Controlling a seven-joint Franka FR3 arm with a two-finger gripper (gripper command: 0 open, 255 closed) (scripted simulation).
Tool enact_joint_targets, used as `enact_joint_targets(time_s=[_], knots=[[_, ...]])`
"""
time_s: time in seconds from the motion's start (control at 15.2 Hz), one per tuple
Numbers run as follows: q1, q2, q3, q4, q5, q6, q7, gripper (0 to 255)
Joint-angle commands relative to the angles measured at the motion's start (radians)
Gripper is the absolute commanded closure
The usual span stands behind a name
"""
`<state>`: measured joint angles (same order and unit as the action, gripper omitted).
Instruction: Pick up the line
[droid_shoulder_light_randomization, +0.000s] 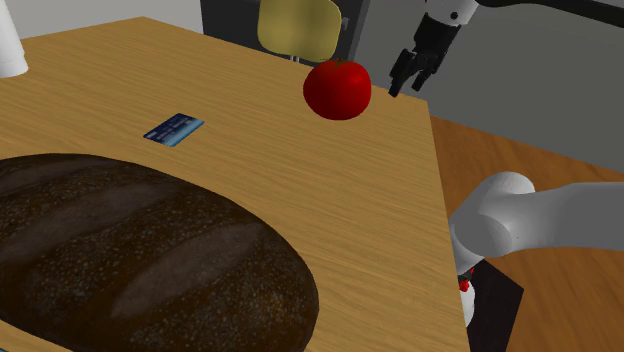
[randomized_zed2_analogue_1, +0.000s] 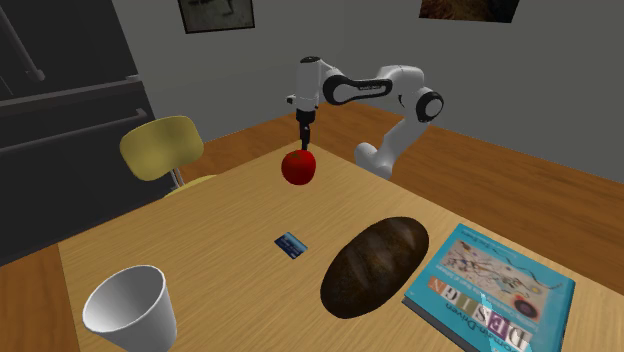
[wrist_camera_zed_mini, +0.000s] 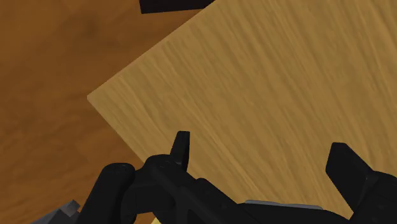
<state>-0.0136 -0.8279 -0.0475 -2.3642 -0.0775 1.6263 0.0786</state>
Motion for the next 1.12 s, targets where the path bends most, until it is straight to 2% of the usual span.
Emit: enact_joint_targets(time_s=[0.0,0.53,1.06], knots=[[0.0,0.0,0.0,0.0,0.0,0.0,0.0,0],[0.018,0.061,0.166,0.038,0.19,-0.084,0.308,0],[0.028,0.204,0.315,0.149,0.376,-0.107,0.614,0]])
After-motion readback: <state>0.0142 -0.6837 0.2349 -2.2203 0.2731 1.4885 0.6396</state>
